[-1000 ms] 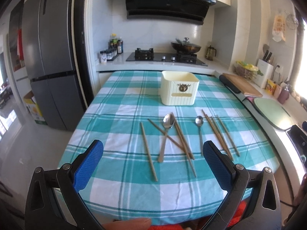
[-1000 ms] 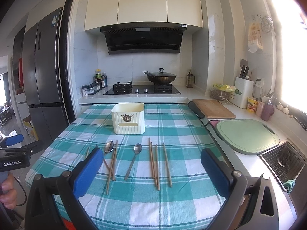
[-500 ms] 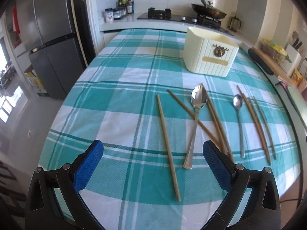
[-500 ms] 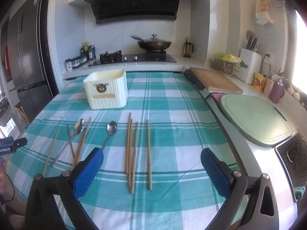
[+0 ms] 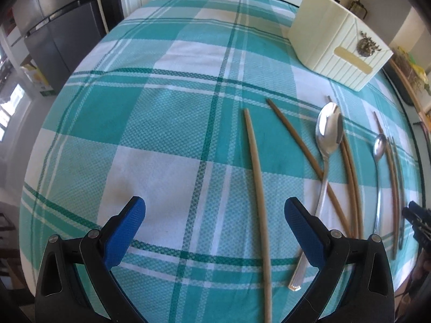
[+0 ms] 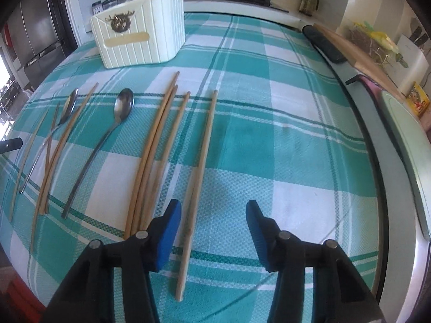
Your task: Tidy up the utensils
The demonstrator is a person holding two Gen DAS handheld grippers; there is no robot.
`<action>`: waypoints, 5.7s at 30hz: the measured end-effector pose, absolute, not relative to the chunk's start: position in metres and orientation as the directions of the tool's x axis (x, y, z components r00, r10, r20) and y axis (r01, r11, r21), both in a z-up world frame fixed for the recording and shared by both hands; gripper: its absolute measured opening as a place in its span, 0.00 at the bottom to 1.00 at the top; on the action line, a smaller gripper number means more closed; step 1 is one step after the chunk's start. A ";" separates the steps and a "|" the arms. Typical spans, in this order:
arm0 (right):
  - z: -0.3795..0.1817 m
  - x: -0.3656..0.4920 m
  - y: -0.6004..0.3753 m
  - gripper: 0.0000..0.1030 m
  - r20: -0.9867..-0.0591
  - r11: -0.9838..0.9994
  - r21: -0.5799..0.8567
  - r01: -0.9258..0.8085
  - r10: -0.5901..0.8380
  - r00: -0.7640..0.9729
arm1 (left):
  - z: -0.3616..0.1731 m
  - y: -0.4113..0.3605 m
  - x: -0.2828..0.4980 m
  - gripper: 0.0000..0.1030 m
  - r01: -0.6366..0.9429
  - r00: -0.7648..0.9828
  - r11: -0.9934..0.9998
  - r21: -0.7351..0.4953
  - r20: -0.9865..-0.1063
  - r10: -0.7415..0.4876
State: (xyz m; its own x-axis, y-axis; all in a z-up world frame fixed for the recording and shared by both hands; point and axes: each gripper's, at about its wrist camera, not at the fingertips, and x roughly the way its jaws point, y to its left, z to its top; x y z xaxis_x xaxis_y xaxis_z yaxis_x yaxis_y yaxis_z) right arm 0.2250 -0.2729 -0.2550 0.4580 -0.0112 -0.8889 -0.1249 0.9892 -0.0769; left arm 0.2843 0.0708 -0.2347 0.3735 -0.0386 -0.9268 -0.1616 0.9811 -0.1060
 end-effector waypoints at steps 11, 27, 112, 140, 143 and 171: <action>-0.264 0.293 -0.267 0.47 -0.930 0.978 -0.069 -0.196 0.008 0.367 | -0.238 0.073 0.327 0.56 -0.088 0.285 0.996 -0.008 -0.958 0.017; -0.230 0.363 -0.255 0.06 -0.888 0.989 0.021 -0.150 0.087 0.451 | -0.202 0.064 0.343 0.00 0.000 0.404 0.995 -0.098 -0.910 -0.090; -0.065 0.405 -0.210 0.45 -0.627 0.980 0.011 -0.197 0.160 0.762 | -0.075 0.086 0.392 0.71 0.054 0.684 0.988 -0.148 -0.715 -0.144; -0.093 0.111 -0.334 0.51 -0.538 0.878 -0.437 0.196 -0.430 0.724 | -0.239 0.069 0.263 0.86 -0.087 0.594 0.995 -0.044 -0.804 0.017; -0.066 0.108 -0.336 0.60 -0.423 0.802 -0.524 0.287 -0.537 0.730 | -0.242 0.076 0.262 0.86 -0.096 0.602 0.991 -0.092 -0.798 -0.016; -0.239 0.174 -0.273 0.24 -0.791 0.995 0.090 -0.046 0.099 0.604 | -0.251 0.074 0.265 0.97 -0.133 0.563 0.991 -0.028 -0.824 0.053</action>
State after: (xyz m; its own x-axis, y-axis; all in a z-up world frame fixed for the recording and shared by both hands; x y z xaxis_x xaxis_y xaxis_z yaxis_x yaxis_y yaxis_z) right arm 0.1744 -0.2732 -0.2388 0.6040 0.0994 -0.7908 -0.0464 0.9949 0.0897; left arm 0.2654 0.0741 -0.2511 0.5635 0.0526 -0.8245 -0.1335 0.9907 -0.0280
